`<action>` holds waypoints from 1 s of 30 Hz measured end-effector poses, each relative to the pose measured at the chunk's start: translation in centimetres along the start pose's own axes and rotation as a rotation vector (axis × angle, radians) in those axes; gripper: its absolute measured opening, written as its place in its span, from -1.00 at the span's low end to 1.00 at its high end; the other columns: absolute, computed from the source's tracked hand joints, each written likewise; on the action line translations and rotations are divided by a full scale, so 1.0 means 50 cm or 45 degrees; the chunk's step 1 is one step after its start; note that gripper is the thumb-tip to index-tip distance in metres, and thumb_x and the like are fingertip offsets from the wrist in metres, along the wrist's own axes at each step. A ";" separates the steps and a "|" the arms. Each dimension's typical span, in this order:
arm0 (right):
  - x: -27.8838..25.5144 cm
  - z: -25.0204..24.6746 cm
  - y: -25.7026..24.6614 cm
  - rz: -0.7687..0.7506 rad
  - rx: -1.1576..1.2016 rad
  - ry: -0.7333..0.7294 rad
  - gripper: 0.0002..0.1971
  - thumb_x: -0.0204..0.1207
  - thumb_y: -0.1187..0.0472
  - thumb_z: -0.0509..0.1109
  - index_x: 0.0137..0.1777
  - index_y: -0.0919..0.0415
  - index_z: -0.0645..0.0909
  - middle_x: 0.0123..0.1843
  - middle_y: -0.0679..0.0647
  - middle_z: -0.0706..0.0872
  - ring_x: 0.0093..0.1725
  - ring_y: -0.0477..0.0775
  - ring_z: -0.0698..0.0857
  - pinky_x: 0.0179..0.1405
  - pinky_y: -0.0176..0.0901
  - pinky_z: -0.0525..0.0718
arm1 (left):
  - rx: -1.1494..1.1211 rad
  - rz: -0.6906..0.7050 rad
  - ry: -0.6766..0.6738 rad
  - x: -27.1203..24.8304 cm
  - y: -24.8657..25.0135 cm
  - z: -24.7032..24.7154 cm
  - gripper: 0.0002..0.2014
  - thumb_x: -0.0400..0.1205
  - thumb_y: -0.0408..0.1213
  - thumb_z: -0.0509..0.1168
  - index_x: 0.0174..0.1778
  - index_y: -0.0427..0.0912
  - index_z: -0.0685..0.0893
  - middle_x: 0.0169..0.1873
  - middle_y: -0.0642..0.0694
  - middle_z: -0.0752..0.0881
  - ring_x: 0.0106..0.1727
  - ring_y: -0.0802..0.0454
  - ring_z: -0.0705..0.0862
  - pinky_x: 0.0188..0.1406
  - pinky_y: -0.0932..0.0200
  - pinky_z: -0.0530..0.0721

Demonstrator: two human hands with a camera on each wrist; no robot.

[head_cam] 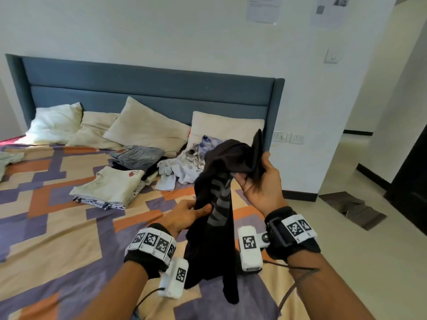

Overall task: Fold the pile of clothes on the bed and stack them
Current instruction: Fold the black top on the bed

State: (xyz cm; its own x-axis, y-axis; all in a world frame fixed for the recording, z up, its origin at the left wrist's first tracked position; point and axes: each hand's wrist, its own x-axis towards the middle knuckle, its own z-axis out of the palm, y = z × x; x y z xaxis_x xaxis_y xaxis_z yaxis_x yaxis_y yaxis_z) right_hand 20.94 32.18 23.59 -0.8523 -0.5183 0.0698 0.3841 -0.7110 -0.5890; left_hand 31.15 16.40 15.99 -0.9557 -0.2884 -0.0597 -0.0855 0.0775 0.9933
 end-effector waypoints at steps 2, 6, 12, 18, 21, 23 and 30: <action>0.002 -0.031 -0.022 -0.070 -0.045 0.077 -0.44 0.73 -0.15 0.07 0.14 0.25 0.78 0.13 0.27 0.81 0.02 0.26 0.83 -0.28 0.05 0.81 | 0.018 0.079 0.041 0.008 -0.008 -0.009 -0.86 0.61 -0.30 0.39 0.04 -0.23 0.74 -0.23 0.06 0.82 -0.23 0.21 0.76 -0.39 0.47 0.61; 0.029 -0.138 -0.061 -0.088 -0.430 0.483 -0.61 0.75 0.07 0.19 0.40 0.32 0.58 0.18 0.28 0.73 0.03 0.28 0.76 -0.22 0.11 0.82 | 0.139 0.233 0.308 0.005 -0.020 -0.049 -0.92 0.52 -0.22 0.48 -0.15 0.03 0.72 -0.38 0.25 0.79 -0.24 0.29 0.71 -0.25 0.36 0.57; 0.035 -0.250 -0.029 -0.162 -1.251 0.705 -0.34 0.18 0.18 0.46 0.37 0.16 0.49 0.25 0.19 0.69 0.12 0.22 0.69 0.24 0.32 0.68 | 0.245 0.392 0.397 0.018 -0.005 -0.047 -0.81 0.50 -0.45 0.50 -0.06 -0.14 0.71 -0.11 -0.08 0.79 0.03 -0.07 0.73 0.18 -0.11 0.66; 0.001 -0.194 0.100 0.282 -1.859 -0.424 0.09 0.24 -0.05 0.72 0.67 -0.07 0.10 0.49 -0.17 0.39 0.51 -0.06 0.42 0.31 -0.31 0.52 | 0.266 0.618 0.178 0.031 0.041 -0.014 -0.22 0.49 -0.49 0.49 0.43 0.43 0.48 0.45 0.12 0.56 0.42 -0.02 0.57 0.40 -0.15 0.56; 0.002 -0.203 0.161 0.159 -1.785 -0.468 0.08 0.31 0.05 0.70 0.69 0.03 0.05 0.50 -0.07 0.43 0.48 0.01 0.45 0.45 -0.04 0.49 | 0.160 0.678 0.113 0.025 0.063 -0.027 -0.02 0.45 -0.45 0.52 0.57 0.49 0.22 0.61 0.20 0.33 0.61 0.00 0.35 0.50 -0.28 0.44; 0.020 -0.218 0.152 0.107 -1.813 -0.421 -0.31 0.43 0.09 0.62 0.52 0.12 0.42 0.33 0.03 0.65 0.30 0.02 0.62 0.37 0.06 0.58 | 0.226 0.741 0.043 0.012 0.080 -0.052 -0.02 0.46 -0.46 0.53 0.63 0.35 0.20 0.62 0.29 0.28 0.65 0.14 0.26 0.55 -0.27 0.37; 0.073 -0.200 -0.021 -0.437 -1.676 -0.194 -0.81 0.65 0.31 0.36 -0.06 0.06 0.77 -0.11 -0.06 0.79 -0.04 -0.10 0.73 -0.01 -0.29 0.63 | 0.629 0.505 -0.127 0.018 0.127 -0.215 -0.21 0.39 -0.51 0.55 0.47 0.22 0.53 0.09 -0.04 0.74 0.06 -0.07 0.68 0.34 0.08 0.57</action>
State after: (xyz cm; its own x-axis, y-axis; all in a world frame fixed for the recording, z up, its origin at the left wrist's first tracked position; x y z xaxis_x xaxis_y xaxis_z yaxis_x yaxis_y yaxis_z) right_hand 13.88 35.79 16.41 -0.7555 -0.5168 0.4026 -0.5276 0.1156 -0.8416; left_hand 32.75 6.37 23.33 -0.9608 -0.0593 0.2708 0.1831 0.5976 0.7806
